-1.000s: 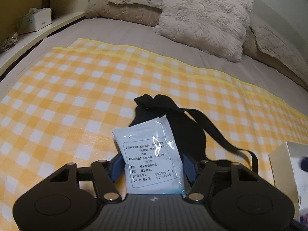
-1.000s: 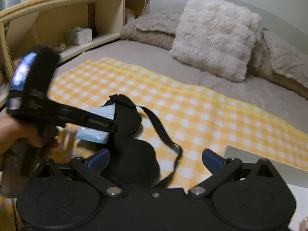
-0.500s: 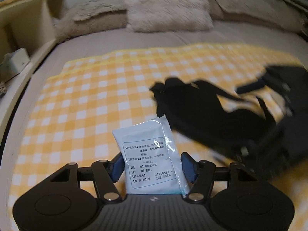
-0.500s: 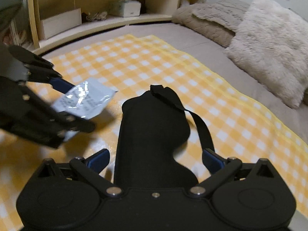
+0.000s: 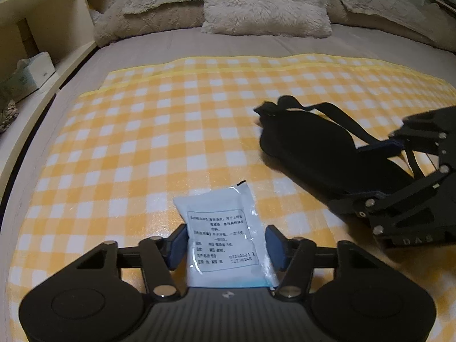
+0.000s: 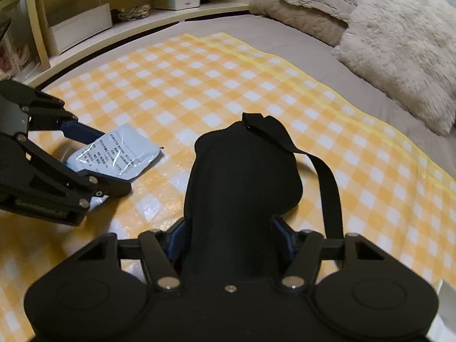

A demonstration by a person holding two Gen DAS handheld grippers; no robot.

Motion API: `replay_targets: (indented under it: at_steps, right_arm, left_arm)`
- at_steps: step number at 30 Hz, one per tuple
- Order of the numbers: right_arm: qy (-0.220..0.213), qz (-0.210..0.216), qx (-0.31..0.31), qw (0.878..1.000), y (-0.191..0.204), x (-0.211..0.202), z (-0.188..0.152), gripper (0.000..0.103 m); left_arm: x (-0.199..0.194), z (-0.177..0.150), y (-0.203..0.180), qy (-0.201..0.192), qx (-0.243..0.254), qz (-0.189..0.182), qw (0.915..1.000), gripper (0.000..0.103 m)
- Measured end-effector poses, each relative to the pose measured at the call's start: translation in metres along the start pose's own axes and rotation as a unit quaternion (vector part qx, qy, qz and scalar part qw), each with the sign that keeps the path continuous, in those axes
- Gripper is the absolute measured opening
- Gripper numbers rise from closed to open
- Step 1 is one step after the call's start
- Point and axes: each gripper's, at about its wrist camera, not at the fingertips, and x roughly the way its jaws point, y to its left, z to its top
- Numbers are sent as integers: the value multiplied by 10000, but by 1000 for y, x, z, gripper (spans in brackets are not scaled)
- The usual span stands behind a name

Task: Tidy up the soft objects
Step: 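Lift the sachet and black bag and carry both toward the white box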

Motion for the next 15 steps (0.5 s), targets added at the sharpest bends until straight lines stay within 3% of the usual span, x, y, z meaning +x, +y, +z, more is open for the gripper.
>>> replay_targets:
  at_steps: [2, 6, 7, 8, 9, 13, 15]
  right_arm:
    - [-18, -58, -25, 10000, 2, -6, -3, 62]
    - [-154, -201, 68, 9997, 2, -24, -5, 61]
    - [-212, -268, 97, 9994, 2, -29, -5, 61]
    - [-258, -300, 129, 9991, 2, -34, -5, 61]
    - [-314, -322, 174, 9988, 1, -41, -5, 61]
    - [-443, -398, 251, 9979, 1, -61, -6, 61]
    - [-467, -416, 281, 9976, 3, -69, -7, 61]
  left_arm:
    - [-3, 0, -1, -57, -18, 38, 10000, 44]
    - [-15, 0, 3, -228, -211, 72, 9995, 42]
    - [-18, 0, 3, -259, -231, 77, 9994, 32]
    - [-22, 0, 2, -300, -235, 90, 9992, 13]
    - [-25, 0, 2, -340, -236, 116, 9991, 11]
    - [-39, 1, 3, -446, -454, 37, 9980, 13]
    - [-42, 1, 2, -407, -526, -78, 9978, 35]
